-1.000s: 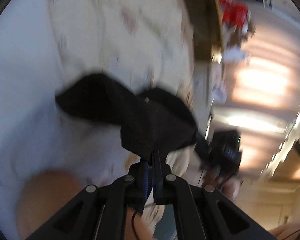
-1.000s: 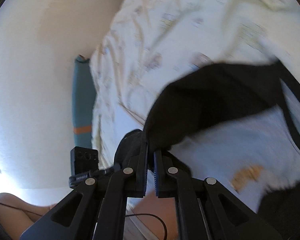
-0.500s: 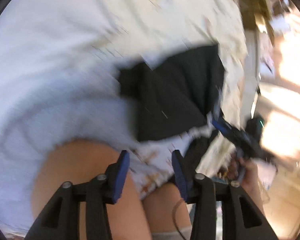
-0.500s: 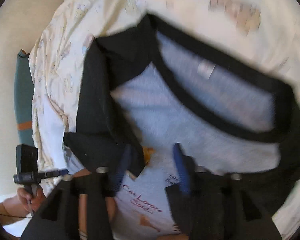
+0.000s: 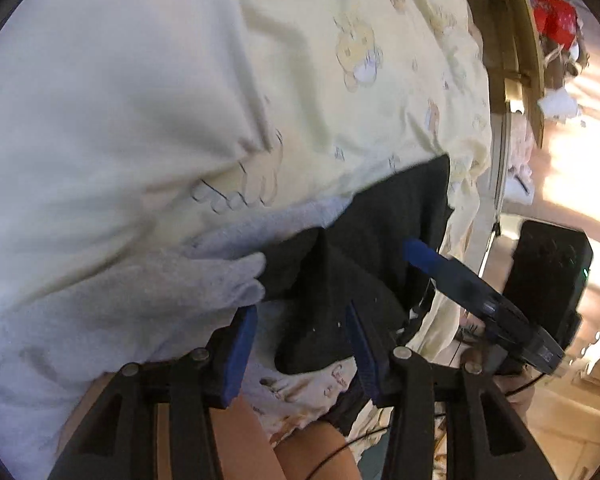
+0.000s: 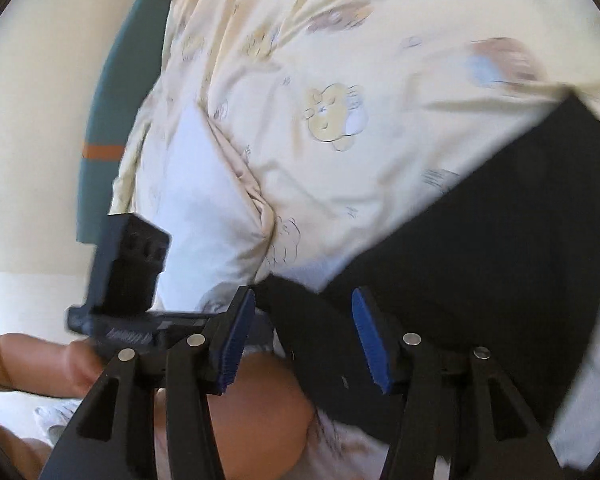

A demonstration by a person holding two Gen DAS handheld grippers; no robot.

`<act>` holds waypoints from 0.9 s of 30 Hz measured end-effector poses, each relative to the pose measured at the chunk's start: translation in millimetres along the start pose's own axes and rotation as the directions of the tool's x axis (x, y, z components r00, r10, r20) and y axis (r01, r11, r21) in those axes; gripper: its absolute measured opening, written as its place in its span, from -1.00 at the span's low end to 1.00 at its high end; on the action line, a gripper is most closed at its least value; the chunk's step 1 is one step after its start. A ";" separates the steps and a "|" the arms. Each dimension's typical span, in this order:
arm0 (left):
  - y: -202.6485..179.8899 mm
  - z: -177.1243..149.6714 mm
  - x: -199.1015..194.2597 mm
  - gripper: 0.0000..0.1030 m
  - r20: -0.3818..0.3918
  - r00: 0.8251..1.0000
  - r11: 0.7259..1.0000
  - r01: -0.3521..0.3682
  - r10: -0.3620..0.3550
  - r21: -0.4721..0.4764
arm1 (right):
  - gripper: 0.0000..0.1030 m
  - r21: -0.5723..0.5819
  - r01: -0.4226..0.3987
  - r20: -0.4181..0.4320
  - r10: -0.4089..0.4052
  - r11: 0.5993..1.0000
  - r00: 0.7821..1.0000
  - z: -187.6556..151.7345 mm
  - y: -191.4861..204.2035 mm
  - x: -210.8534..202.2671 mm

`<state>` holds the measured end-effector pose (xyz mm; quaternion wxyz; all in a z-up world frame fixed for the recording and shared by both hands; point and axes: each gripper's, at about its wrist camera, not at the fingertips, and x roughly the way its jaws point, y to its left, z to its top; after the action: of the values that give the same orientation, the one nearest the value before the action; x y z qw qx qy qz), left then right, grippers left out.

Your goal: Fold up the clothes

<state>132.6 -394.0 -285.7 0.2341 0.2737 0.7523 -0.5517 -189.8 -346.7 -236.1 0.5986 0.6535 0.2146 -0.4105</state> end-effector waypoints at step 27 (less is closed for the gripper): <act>-73.4 -8.7 51.8 -0.31 0.173 0.855 0.399 -0.395 0.488 0.827 | -0.24 0.317 0.083 0.212 -0.156 0.945 0.965 -74.0 -126.5 -121.6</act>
<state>44.6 -395.5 -265.6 0.1738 0.5665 0.3023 -0.7467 -336.1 -226.0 -220.3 0.4853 0.6710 0.1160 -0.5484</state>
